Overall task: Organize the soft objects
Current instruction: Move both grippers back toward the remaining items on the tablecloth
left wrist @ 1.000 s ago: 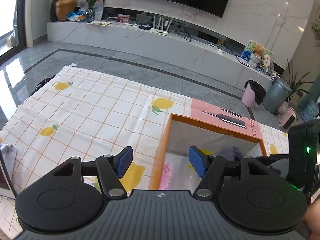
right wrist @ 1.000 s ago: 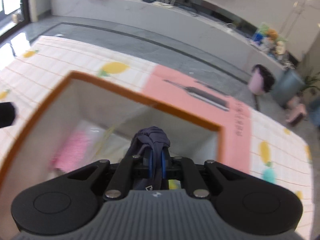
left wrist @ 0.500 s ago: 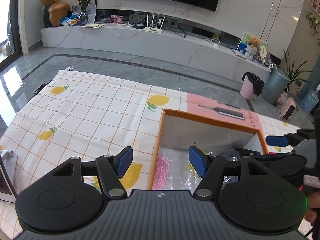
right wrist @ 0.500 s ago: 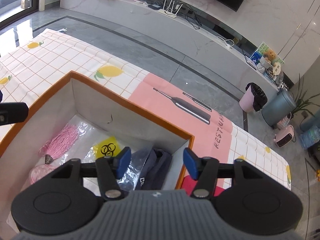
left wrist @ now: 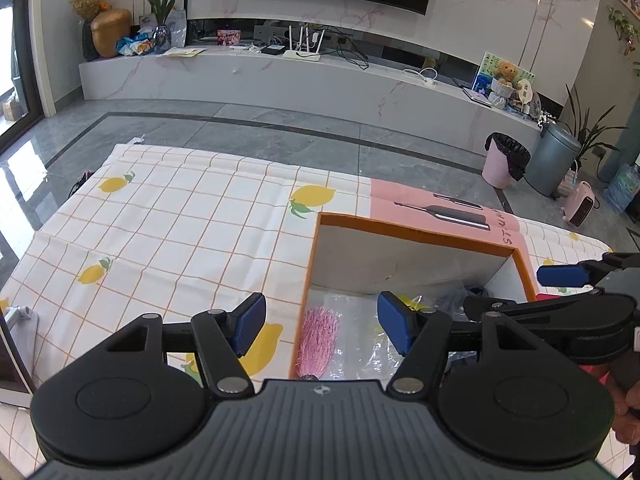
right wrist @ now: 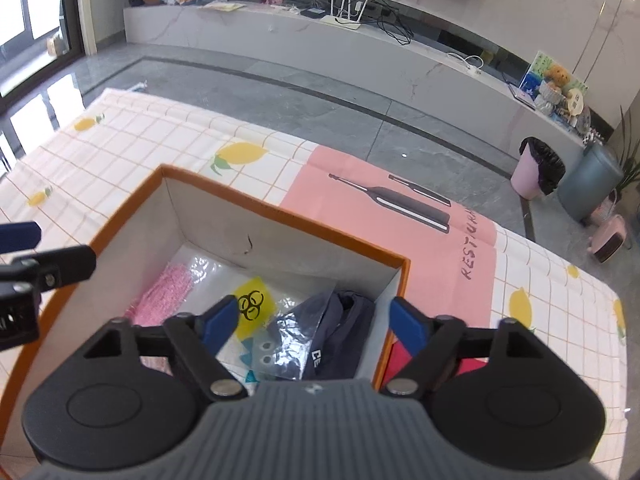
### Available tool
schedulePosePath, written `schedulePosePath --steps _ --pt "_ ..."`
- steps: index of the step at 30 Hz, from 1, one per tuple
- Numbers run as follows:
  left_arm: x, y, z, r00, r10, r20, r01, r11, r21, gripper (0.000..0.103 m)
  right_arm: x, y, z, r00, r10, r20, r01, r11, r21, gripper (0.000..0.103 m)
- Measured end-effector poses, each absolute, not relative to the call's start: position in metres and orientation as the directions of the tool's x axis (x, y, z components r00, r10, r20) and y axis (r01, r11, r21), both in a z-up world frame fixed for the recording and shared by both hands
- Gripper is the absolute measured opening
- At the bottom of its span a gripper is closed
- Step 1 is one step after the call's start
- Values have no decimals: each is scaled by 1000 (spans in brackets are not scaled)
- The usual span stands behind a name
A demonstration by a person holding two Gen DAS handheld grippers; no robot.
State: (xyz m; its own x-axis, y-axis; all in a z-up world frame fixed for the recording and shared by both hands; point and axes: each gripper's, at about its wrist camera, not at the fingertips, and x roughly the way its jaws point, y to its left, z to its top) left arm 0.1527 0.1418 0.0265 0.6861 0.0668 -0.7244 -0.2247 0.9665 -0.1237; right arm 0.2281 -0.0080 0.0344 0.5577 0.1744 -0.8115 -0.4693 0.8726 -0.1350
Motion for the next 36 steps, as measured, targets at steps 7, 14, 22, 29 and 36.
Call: schedulePosePath --steps 7,14,22,29,36 --pt "152 122 37 702 56 -710 -190 975 -112 75 230 -36 51 560 246 -791 -470 881 -59 96" --pt "154 94 44 711 72 -700 -156 986 -57 76 231 -81 65 607 223 -763 -411 910 -61 100" --pt "146 51 63 742 -7 -670 -60 995 -77 76 225 -162 77 667 153 -730 -318 943 -93 100" --pt "135 -11 76 772 -72 -631 67 997 -33 77 229 -242 58 676 40 -736 -149 985 -82 100" --pt "129 -68 74 761 -186 -622 206 978 -41 78 249 -297 6 600 -51 -799 3 998 -61 100"
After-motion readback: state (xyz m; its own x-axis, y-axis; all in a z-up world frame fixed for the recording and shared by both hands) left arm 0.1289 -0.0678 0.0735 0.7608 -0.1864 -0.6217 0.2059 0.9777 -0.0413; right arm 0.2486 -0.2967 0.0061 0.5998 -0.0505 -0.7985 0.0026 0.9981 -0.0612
